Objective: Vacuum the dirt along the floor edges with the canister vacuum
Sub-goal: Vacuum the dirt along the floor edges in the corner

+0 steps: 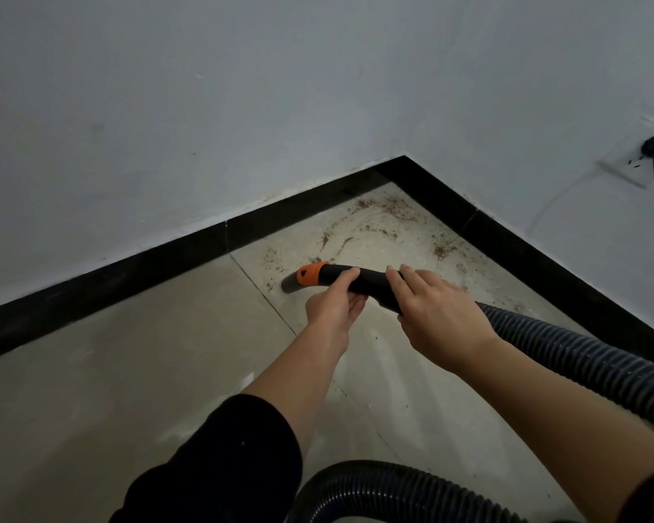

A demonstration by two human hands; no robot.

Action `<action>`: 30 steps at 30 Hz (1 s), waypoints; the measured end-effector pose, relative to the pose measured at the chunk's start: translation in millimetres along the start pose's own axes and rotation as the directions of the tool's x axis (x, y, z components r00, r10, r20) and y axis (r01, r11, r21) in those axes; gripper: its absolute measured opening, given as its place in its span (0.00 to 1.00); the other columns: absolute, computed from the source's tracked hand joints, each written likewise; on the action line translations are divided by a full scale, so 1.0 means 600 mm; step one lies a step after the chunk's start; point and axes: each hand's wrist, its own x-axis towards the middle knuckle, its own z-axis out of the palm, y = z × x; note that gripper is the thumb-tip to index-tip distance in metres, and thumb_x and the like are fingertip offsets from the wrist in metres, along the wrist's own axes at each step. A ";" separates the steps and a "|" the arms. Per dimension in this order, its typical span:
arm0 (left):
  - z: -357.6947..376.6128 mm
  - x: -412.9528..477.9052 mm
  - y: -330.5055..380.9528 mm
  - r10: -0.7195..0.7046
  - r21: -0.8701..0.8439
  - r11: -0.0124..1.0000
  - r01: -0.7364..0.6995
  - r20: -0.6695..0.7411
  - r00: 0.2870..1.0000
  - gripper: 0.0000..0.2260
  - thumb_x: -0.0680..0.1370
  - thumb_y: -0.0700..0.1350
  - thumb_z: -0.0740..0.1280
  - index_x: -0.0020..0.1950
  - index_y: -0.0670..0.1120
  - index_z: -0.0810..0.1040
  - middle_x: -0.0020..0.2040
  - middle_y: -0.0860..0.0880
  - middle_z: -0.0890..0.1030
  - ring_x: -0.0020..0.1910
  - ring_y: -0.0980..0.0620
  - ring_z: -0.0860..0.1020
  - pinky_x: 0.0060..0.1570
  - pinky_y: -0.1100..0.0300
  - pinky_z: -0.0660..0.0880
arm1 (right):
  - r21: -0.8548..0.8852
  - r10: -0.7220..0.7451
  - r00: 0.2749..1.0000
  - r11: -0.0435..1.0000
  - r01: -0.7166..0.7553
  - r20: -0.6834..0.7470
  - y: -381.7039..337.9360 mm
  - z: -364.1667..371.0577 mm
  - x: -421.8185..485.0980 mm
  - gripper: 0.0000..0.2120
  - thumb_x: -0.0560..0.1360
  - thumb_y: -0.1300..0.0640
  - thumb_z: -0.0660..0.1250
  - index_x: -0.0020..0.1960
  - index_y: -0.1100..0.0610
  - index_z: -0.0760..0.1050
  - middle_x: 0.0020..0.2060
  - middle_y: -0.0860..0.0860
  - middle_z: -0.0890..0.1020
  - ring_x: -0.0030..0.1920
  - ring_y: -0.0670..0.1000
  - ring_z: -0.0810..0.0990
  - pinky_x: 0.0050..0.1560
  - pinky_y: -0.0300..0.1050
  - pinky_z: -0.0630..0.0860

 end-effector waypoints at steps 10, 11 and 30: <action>-0.021 -0.005 0.018 0.022 -0.002 1.000 -0.022 -0.020 1.000 0.10 0.75 0.41 0.73 0.52 0.40 0.76 0.48 0.40 0.84 0.45 0.50 0.83 0.43 0.64 0.79 | 0.011 -0.021 1.000 1.000 0.021 -0.012 -0.025 -0.009 0.011 0.35 0.57 0.61 0.81 0.62 0.66 0.76 0.51 0.61 0.82 0.43 0.57 0.82 0.38 0.47 0.80; -0.024 -0.007 0.020 0.022 -0.004 1.000 -0.022 -0.021 1.000 0.11 0.75 0.41 0.73 0.53 0.39 0.76 0.48 0.40 0.84 0.45 0.50 0.83 0.42 0.65 0.79 | 0.014 -0.023 1.000 1.000 0.023 -0.015 -0.027 -0.010 0.012 0.35 0.57 0.61 0.81 0.62 0.66 0.76 0.50 0.61 0.82 0.43 0.57 0.82 0.38 0.47 0.80; -0.053 -0.027 0.027 0.012 -0.008 1.000 -0.013 -0.069 0.998 0.12 0.75 0.42 0.73 0.55 0.40 0.76 0.48 0.41 0.84 0.45 0.50 0.83 0.47 0.63 0.80 | 0.003 -0.084 0.996 0.996 0.084 0.011 -0.050 -0.020 0.012 0.35 0.59 0.60 0.81 0.63 0.65 0.76 0.52 0.60 0.82 0.46 0.57 0.82 0.40 0.47 0.80</action>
